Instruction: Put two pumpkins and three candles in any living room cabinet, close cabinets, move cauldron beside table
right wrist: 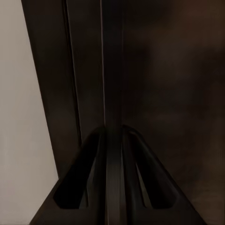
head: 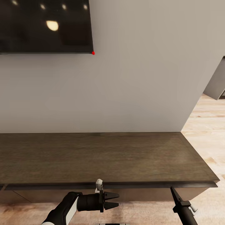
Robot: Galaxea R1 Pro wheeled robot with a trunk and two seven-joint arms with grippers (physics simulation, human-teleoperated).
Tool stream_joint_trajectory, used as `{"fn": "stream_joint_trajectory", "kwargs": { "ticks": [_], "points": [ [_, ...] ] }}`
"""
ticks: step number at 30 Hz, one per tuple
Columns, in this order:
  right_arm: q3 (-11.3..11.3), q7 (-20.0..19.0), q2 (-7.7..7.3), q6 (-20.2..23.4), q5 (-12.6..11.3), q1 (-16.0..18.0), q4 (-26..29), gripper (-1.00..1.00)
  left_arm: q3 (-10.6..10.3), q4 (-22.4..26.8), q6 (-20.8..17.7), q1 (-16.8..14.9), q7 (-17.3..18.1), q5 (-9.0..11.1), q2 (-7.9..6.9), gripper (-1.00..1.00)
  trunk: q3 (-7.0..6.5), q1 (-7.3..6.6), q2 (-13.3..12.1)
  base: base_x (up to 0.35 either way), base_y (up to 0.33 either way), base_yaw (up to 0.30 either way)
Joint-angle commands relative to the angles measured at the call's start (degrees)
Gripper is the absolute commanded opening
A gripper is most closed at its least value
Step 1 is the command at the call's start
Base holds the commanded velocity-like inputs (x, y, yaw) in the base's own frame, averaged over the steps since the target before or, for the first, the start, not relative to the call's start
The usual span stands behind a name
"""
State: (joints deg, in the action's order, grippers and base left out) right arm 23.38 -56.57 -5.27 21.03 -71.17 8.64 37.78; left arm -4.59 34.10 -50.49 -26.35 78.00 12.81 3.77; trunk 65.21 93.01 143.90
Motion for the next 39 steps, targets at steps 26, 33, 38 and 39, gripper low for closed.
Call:
{"fn": "stream_joint_trajectory", "kwargs": {
  "ticks": [26,33,38,39],
  "points": [
    [0.08,-0.53,0.0,1.47,-1.45,0.06,0.1,-1.0,-0.16,0.0,-0.57,-0.02,0.05,0.37,0.01,1.0,0.04,-0.02,0.02,0.0,0.0,0.0],
    [0.08,-0.22,0.0,1.55,-1.43,0.06,0.1,-1.0,-0.16,-0.01,-0.57,-0.02,0.05,0.37,0.06,1.0,0.04,-0.02,0.02,-0.058,0.0,0.0],
    [0.08,-0.2,0.0,1.56,-1.41,0.06,0.1,-1.0,-0.16,-0.03,-0.57,-0.02,0.05,0.34,0.09,1.0,0.04,-0.02,0.02,-0.013,0.0,0.0],
    [0.08,-0.2,0.0,1.56,-1.4,0.06,0.1,-1.0,-0.16,-0.02,-0.57,-0.02,0.05,0.33,0.08,1.0,0.04,-0.02,0.02,-0.002,0.0,0.0]
  ]
}}
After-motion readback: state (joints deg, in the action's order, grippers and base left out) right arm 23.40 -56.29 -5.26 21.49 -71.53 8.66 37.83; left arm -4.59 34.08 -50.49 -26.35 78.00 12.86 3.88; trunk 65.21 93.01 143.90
